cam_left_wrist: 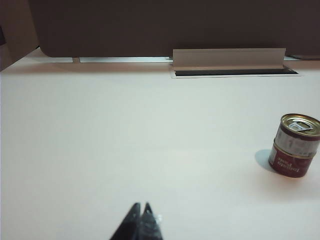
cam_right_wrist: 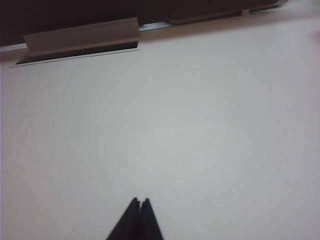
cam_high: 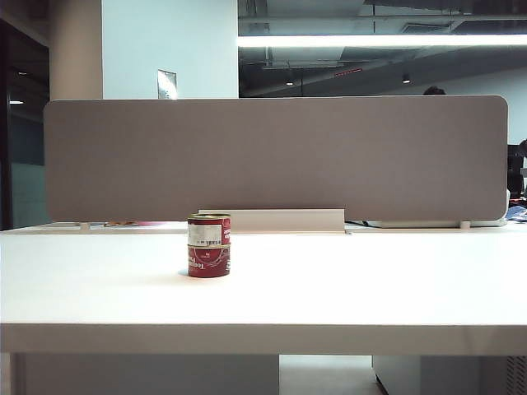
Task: Stack a can of tomatoes on the right onto the can of tomatoes on the left.
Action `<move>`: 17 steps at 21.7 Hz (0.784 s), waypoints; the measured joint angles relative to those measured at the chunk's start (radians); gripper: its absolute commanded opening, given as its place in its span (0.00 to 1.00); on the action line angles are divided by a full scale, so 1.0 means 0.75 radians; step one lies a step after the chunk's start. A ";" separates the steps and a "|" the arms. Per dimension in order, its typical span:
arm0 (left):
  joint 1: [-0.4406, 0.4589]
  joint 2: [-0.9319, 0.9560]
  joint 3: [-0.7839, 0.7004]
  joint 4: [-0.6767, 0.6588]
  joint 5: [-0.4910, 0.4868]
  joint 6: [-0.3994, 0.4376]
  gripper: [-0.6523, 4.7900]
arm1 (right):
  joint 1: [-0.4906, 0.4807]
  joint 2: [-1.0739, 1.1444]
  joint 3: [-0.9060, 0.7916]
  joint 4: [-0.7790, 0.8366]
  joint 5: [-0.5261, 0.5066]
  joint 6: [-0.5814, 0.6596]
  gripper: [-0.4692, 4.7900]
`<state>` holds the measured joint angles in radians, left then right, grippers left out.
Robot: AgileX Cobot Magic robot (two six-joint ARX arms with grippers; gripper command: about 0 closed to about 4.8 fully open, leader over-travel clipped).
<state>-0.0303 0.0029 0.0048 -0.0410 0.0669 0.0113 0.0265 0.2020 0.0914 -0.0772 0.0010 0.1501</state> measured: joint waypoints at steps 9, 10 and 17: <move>0.000 0.001 0.000 0.000 0.000 0.000 0.11 | -0.007 -0.183 -0.071 -0.061 -0.020 -0.053 0.08; 0.000 0.001 0.000 0.000 0.000 0.000 0.11 | -0.007 -0.196 -0.074 -0.062 -0.025 -0.056 0.08; 0.000 0.001 0.000 0.000 0.000 0.000 0.11 | -0.007 -0.268 -0.081 -0.121 -0.027 -0.102 0.08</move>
<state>-0.0303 0.0036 0.0048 -0.0410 0.0669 0.0113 0.0216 0.0013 0.0307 -0.1677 -0.0196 0.0738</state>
